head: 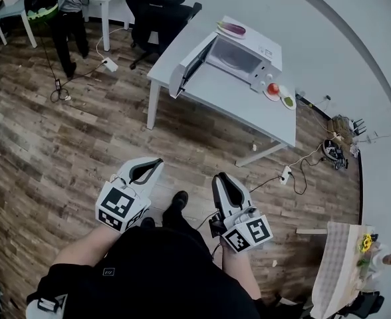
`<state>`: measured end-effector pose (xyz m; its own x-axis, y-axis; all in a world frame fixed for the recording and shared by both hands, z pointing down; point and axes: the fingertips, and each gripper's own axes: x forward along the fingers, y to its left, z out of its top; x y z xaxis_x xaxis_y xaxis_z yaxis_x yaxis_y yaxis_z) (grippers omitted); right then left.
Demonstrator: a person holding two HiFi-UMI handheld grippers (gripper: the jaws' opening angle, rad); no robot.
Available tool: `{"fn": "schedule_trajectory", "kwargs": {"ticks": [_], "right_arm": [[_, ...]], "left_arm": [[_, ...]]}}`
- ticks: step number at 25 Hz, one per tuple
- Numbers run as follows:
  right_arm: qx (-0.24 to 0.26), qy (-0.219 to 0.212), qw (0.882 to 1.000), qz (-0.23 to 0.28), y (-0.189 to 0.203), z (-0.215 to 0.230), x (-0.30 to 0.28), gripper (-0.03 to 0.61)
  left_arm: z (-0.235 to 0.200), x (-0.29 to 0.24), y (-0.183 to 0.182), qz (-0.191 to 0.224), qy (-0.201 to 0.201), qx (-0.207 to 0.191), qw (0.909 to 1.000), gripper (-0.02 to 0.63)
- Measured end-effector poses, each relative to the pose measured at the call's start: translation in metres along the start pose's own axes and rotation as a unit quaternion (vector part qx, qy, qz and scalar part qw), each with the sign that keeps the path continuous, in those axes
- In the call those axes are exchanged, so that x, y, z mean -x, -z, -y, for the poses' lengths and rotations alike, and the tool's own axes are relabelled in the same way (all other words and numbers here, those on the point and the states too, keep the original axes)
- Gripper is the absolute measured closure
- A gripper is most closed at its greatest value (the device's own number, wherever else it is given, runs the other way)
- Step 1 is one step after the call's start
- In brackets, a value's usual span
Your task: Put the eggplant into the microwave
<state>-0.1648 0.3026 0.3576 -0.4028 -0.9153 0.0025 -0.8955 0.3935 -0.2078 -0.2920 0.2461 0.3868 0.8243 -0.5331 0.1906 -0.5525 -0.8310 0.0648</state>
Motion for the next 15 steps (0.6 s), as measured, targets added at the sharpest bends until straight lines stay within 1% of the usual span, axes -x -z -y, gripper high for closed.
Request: {"fn": "schedule_trajectory", "kwargs": {"ticks": [7, 11, 15], "right_arm": [[-0.016, -0.005, 1.0, 0.003, 0.001, 0.047, -0.021, 0.523], [-0.015, -0.009, 1.0, 0.0, -0.001, 0.081, -0.034, 0.523], [-0.024, -0.013, 1.0, 0.002, -0.006, 0.121, -0.048, 0.523]], "left_arm": [[-0.011, -0.044, -0.012, -0.005, -0.002, -0.006, 1.0, 0.604], [-0.015, -0.085, -0.017, -0.009, 0.004, -0.001, 0.9999, 0.604], [-0.021, -0.125, -0.028, -0.011, -0.001, -0.005, 0.9999, 0.604]]}}
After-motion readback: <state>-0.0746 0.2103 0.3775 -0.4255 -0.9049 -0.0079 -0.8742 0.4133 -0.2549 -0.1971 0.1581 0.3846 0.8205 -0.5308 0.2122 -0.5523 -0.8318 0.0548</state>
